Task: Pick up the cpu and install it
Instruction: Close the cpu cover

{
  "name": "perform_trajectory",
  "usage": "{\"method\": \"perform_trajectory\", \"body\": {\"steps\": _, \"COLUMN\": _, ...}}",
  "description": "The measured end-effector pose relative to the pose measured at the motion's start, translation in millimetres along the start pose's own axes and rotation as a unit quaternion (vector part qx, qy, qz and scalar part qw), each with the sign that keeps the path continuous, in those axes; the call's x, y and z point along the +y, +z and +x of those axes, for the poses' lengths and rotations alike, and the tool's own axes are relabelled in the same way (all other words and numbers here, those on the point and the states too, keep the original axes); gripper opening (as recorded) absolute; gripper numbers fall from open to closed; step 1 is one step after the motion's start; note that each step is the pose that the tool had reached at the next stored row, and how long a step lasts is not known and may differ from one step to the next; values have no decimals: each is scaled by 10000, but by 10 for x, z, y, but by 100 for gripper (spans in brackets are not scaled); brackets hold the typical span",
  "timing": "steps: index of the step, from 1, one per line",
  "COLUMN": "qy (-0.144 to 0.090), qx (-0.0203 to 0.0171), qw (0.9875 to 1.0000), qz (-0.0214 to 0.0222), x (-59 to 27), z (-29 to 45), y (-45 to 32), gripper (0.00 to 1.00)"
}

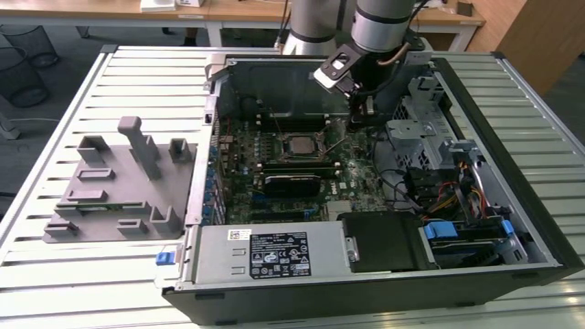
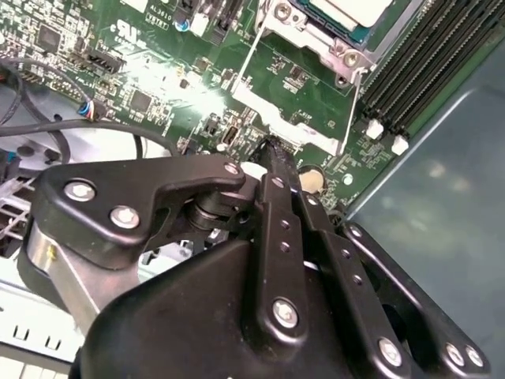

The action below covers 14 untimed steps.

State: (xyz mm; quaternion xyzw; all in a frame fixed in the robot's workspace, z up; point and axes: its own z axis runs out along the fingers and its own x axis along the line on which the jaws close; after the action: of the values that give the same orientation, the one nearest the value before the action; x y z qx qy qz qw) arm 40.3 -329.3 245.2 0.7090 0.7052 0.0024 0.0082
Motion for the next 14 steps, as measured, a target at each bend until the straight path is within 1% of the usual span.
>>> {"method": "perform_trajectory", "body": {"steps": 10, "qy": 0, "qx": 0, "qw": 10000, "qz": 1, "x": -158, "z": -1, "y": 27, "gripper": 11}}
{"method": "perform_trajectory", "body": {"steps": 14, "qy": 0, "qx": 0, "qw": 10000, "qz": 0, "x": -205, "z": -1, "y": 48, "gripper": 11}}
